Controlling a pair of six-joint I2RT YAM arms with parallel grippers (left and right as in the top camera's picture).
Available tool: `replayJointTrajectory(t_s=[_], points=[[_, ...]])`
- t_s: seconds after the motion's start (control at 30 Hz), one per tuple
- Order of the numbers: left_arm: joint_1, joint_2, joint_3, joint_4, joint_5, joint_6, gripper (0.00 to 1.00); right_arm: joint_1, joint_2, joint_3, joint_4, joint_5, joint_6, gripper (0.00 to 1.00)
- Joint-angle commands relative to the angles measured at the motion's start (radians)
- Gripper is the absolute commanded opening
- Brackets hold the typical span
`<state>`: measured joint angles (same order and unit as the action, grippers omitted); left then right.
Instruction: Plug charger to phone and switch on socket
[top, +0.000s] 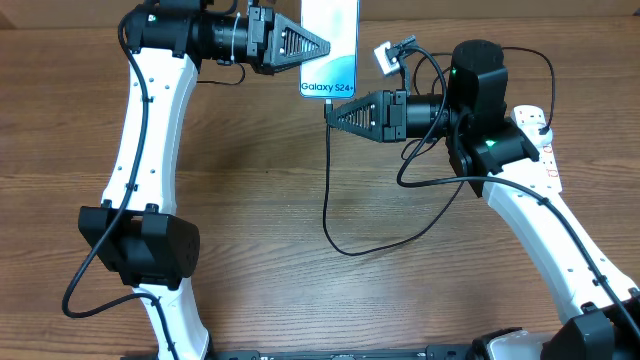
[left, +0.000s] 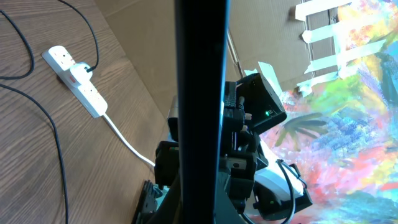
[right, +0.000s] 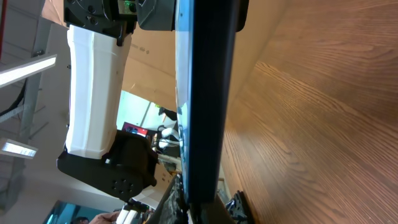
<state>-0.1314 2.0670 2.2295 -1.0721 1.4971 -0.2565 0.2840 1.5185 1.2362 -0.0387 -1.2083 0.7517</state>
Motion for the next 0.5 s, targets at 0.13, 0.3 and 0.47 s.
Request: replayJointTrajectory(t_s=[0.13, 0.3, 0.47], points=[[-0.008, -0.008, 0.010, 0.003, 0.064, 0.010, 0.04, -0.004, -0.024, 0.023, 0.008, 0.014, 0.000, 0.04], [-0.008, -0.008, 0.010, 0.003, 0.065, 0.010, 0.04, -0.004, -0.024, 0.023, 0.008, 0.021, 0.000, 0.04], [-0.008, -0.008, 0.010, 0.004, 0.064, 0.010, 0.04, -0.004, -0.024, 0.023, 0.008, 0.022, 0.001, 0.04]])
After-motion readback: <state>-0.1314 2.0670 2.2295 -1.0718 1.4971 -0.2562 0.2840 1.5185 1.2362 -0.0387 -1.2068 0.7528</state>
